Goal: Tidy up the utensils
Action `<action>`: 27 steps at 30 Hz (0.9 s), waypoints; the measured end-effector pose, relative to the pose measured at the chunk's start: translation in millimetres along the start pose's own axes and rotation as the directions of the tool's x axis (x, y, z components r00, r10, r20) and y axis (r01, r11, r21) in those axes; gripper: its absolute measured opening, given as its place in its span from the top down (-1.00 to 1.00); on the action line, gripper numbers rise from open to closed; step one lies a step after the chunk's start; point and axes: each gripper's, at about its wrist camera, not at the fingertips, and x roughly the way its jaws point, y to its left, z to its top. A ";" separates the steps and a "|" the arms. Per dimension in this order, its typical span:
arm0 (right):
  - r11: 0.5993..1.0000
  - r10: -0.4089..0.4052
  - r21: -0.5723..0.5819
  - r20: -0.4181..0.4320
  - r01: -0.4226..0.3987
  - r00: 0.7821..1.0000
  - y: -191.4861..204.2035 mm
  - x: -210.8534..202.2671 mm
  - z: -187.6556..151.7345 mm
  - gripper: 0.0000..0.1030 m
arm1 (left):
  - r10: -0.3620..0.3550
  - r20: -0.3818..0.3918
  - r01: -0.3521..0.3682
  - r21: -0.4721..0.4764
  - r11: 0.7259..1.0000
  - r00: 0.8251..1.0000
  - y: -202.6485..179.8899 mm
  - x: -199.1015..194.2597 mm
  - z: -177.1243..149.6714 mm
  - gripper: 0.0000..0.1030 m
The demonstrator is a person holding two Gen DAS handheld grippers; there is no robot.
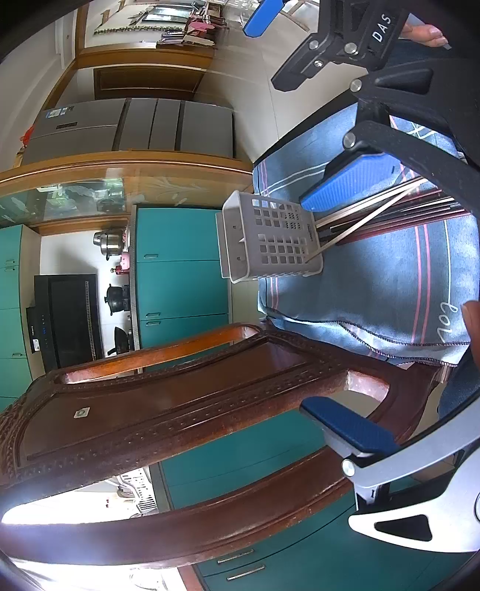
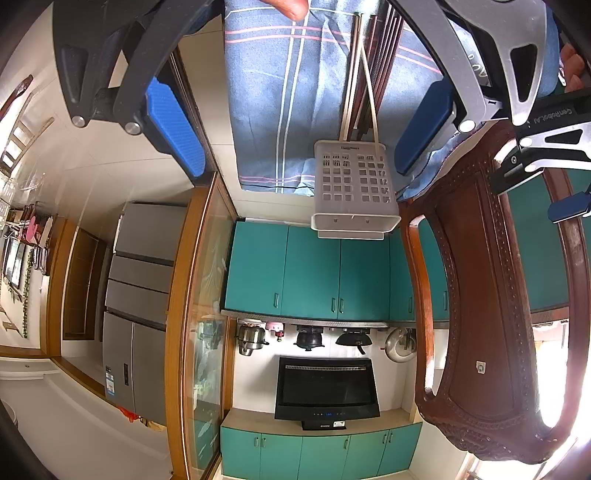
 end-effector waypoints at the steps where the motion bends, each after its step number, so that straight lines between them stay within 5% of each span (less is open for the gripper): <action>1: 1.000 -0.002 0.001 0.001 0.002 1.000 -1.0 -0.3 0.0 -0.95 | -0.001 0.001 0.001 0.001 1.000 1.000 -1.0 -0.4 1.0 -0.94; 27: 1.000 -0.002 0.020 -0.003 0.002 1.000 -8.3 5.9 -0.4 -0.95 | 0.002 0.001 -0.002 0.015 1.000 1.000 -5.8 1.1 6.3 -0.94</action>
